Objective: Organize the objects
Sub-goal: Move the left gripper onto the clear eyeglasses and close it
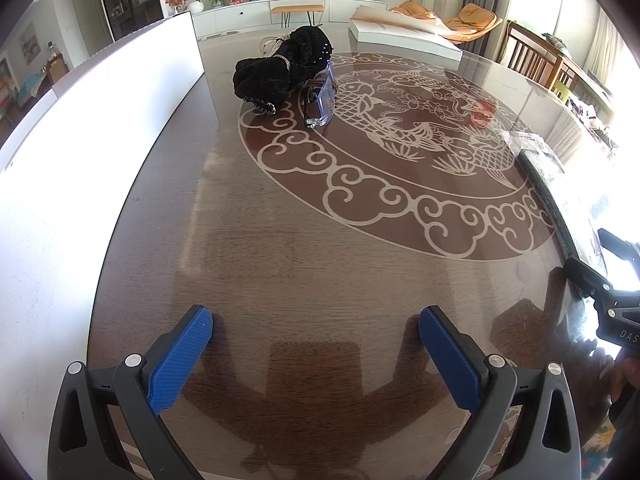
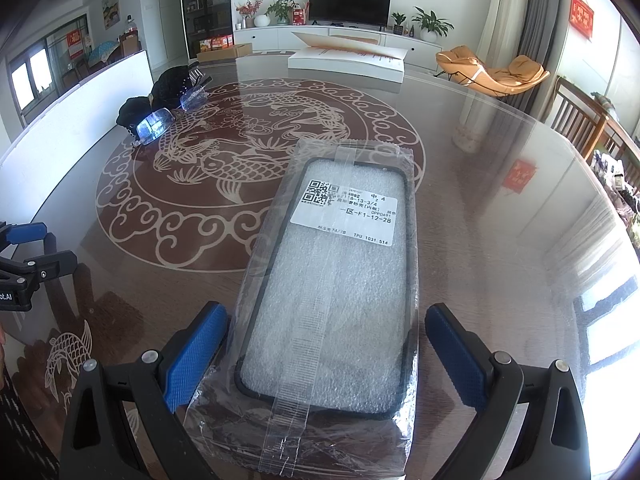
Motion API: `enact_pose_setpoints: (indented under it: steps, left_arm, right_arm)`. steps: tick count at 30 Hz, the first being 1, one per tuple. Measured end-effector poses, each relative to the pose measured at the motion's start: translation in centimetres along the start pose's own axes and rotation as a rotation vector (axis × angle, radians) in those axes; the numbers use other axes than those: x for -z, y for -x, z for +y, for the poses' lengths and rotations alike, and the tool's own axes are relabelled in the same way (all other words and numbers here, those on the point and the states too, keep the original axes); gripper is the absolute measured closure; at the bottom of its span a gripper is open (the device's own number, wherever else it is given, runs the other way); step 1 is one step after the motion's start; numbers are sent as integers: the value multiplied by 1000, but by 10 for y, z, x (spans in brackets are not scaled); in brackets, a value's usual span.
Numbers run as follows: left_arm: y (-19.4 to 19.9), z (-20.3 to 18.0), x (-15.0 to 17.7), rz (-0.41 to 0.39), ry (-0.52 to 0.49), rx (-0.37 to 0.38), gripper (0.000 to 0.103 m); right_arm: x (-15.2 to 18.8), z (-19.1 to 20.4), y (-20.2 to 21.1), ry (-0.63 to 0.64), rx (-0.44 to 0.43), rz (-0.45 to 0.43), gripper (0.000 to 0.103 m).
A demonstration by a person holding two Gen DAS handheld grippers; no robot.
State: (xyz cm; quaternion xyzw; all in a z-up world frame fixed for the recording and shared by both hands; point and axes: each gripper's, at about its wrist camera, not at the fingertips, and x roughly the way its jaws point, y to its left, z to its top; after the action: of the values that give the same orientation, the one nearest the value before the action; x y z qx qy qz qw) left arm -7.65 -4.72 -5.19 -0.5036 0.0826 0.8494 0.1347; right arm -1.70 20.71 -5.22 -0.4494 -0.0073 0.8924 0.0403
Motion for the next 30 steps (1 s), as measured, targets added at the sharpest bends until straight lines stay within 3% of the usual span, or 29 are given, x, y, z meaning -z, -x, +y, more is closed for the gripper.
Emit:
enact_pose_setpoints:
  steps: [10,13,16,22,23,26,28,30]
  left_arm:
    - [-8,-2,-10,-16,26,-15,0]
    - [-18,-2,-31,-16,45,-4,0]
    - [-31,-3,-62,-28,85,61,0]
    - [-64,-9,-124,-28,123,40,2]
    - [-69,-9,-133,-35,125,21,5]
    - [-78,-10,-154,-55,110,-31,26]
    - [-79,-6,-162,-78,103,-37,65]
    - [-78,0,-163,-83,98,-5,74]
  right_arm:
    - [0,-4,3,-19,-29,-14,3]
    - [0,-4,2,-24,-28,-11,3]
    - [0,-3,2,-18,-31,-9,3]
    - [0,-4,1,-23,-51,-11,3]
    - [0,-4,1,-23,-51,-10,3]
    - [-1,-4,1,-21,-52,-8,3]
    - [-1,-4,0,-21,-52,-5,3]
    - [0,-4,0,-21,-49,-6,3]
